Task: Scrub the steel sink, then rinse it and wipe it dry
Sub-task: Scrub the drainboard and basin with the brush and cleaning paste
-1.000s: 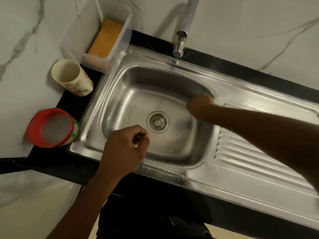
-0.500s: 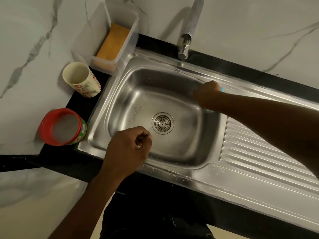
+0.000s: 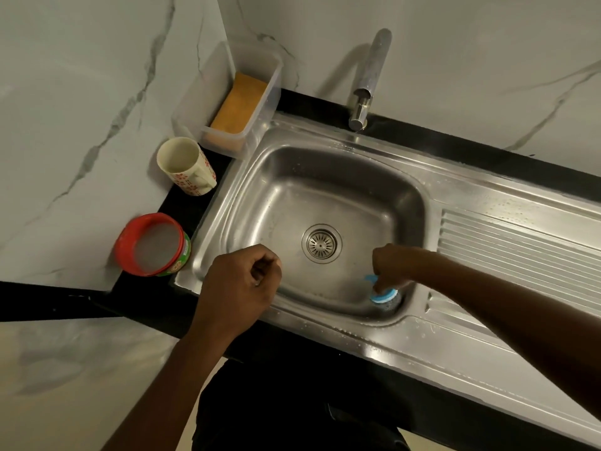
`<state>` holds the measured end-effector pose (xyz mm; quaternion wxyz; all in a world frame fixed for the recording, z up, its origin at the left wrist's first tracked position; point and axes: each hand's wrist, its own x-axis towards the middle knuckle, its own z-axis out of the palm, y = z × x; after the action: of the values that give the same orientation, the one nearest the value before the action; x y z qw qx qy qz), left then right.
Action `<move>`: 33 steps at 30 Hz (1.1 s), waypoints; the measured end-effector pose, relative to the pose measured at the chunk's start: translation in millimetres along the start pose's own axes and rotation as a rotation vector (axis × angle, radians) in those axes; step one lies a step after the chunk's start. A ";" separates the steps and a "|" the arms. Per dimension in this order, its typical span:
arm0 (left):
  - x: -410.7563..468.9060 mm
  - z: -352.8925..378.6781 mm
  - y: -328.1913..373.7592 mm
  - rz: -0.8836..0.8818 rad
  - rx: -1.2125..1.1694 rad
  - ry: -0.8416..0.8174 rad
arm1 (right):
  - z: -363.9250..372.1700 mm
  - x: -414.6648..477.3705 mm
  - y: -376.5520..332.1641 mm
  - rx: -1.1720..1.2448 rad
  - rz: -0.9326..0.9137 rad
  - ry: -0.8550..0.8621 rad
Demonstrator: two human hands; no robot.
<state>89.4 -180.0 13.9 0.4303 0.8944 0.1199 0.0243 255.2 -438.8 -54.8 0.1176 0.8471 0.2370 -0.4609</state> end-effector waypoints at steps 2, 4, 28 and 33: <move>-1.6 -6.2 -4.8 -0.013 -0.004 0.007 | -4.0 -13.5 6.7 0.159 -0.013 0.054; -3.4 -13.9 -10.8 -0.021 0.004 0.002 | -6.1 -24.0 6.7 0.453 -0.036 0.138; -33.3 -154.9 -123.9 -0.120 0.058 0.117 | -108.7 -14.7 -304.5 0.385 -0.516 0.763; -40.1 -160.8 -134.9 -0.134 0.005 0.114 | -113.0 6.6 -337.2 0.106 -0.409 0.603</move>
<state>0.8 14.4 12.8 0.4212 0.8826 0.2038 0.0460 168.2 -99.7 8.0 -0.0962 0.8849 0.4012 -0.2160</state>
